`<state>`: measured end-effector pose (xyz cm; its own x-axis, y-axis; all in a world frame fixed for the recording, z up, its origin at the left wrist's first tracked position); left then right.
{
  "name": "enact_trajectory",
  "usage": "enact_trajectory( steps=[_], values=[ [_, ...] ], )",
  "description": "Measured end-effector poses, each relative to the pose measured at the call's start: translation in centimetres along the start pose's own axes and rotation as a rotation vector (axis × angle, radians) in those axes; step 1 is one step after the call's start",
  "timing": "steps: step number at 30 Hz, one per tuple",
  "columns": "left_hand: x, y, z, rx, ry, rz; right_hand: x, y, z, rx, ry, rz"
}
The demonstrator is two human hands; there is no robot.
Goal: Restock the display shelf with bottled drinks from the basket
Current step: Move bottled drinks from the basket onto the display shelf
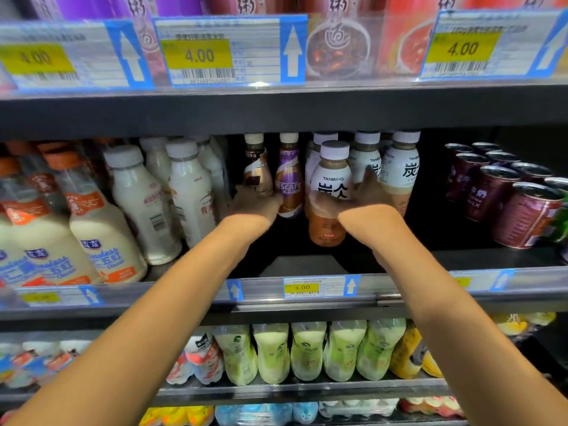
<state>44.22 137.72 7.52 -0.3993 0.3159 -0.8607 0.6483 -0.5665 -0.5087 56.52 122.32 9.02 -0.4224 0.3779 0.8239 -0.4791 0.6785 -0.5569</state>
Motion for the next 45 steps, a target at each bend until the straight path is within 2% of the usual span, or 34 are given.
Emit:
enact_trajectory(
  steps=[2,4,8,12,14,16,18,22,25,28,33,38,42,43,45],
  values=[
    [-1.6,0.5,3.3,0.093,0.043,-0.187,0.7,-2.1,2.2,-0.055,-0.001,0.213],
    [-3.3,0.8,6.4,0.158,0.167,-0.367,2.2,-3.4,5.3,-0.067,-0.082,0.404],
    [-7.3,1.5,11.9,0.123,0.485,-0.426,3.3,-3.6,10.1,0.084,-0.126,0.621],
    [-10.1,6.3,17.5,0.157,0.885,-0.596,0.6,-7.4,16.4,-0.088,-0.073,0.654],
    [-10.9,9.9,20.3,0.240,1.071,-0.638,-1.6,-9.9,20.5,-0.140,0.069,0.662],
    [-11.9,13.7,23.5,0.291,1.262,-0.671,-4.6,-12.4,24.3,-0.172,0.318,0.734],
    [-12.2,17.7,26.3,0.385,1.352,-0.694,-8.0,-14.6,28.2,-0.179,0.535,0.792],
    [-12.3,25.6,32.2,0.598,1.508,-0.737,-13.1,-18.0,35.7,-0.199,0.778,0.776],
    [-12.7,31.8,37.6,0.877,1.670,-0.841,-16.7,-20.8,40.7,-0.276,0.938,0.756],
    [-13.2,37.6,40.9,1.057,1.670,-0.865,-21.0,-23.8,45.0,-0.370,1.089,0.711],
    [-14.9,50.5,44.3,1.122,1.657,-0.932,-30.8,-30.2,47.9,-0.407,1.243,0.605],
    [-17.9,67.4,45.0,1.202,1.540,-1.003,-44.9,-39.5,45.9,-0.279,1.324,0.496],
    [-19.4,82.3,44.6,1.344,1.258,-1.116,-55.6,-47.4,44.2,-0.146,1.339,0.437],
    [-19.5,85.7,44.8,1.345,1.245,-1.133,-58.0,-49.1,43.8,-0.114,1.343,0.432],
    [-20.5,91.8,45.3,1.253,1.329,-1.028,-63.1,-51.9,43.2,-0.074,1.357,0.423]
  ],
)
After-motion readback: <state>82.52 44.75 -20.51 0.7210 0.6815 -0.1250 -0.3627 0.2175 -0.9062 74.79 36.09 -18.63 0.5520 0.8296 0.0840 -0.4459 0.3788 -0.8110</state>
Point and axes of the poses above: each hand's wrist, its own z-axis away from the middle knuckle, its own y-axis out of the palm, x = y × z, the point moved 8 cm from there along -z, towards the middle knuckle, and after that the axes turned 9 degrees about x, right-handed, at the moved point
